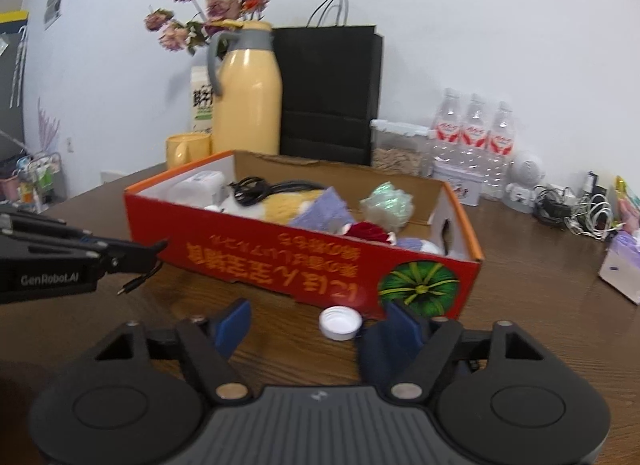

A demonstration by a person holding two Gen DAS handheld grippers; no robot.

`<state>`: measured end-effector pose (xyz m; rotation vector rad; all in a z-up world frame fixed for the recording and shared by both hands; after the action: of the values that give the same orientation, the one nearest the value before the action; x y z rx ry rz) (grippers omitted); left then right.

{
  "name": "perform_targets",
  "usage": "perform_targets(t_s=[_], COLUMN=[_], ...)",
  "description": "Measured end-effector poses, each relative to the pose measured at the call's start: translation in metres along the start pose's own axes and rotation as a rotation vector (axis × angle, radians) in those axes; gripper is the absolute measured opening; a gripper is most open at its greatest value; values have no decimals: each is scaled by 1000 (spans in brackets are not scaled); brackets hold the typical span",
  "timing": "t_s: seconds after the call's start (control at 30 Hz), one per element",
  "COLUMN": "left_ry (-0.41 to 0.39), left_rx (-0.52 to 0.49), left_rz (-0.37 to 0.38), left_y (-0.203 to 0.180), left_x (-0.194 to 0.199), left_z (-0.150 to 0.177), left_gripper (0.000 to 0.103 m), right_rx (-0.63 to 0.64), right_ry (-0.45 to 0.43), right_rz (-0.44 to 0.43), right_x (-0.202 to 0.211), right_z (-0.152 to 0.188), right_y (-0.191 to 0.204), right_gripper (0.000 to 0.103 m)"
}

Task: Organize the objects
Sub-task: 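Grasp the remaining white cap with the right tool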

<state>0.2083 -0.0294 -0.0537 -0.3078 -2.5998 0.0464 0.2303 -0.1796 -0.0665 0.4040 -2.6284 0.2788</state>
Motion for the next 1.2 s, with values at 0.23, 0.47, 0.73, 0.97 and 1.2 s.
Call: perform_targets(t_s=[0.23, 0.47, 0.73, 0.97, 1.2], left_ry=[-1, 1, 1, 3, -2], left_rx=[20, 30, 42, 44, 44], left_rz=[2, 5, 10, 14, 14], left_y=[8, 11, 12, 12, 12], left_x=[2, 1, -1, -2, -2], left_z=[3, 4, 5, 5, 4], left_gripper=[6, 6, 6, 6, 6], right_rx=[5, -14, -46, -65, -75], right_ry=[81, 134, 156, 159, 155], right_rz=[-9, 23, 45, 55, 53], right_x=[-17, -31, -43, -56, -61], right_z=[12, 15, 15, 9, 6], right_y=[8, 5, -4, -4, -3], right_gripper=[43, 39, 39, 39, 28])
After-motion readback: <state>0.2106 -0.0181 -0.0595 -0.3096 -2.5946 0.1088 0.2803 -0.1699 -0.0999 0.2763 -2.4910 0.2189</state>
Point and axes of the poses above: each gripper's, at about its wrist camera, not at the fingertips, and x roughly against the way its jaws point, y to its left, z to its underside, the point moved 10 cm from there along -x, roughly the way its jaws point, and after that the axes turned 7 degrees about z, right-handed, at the moved point
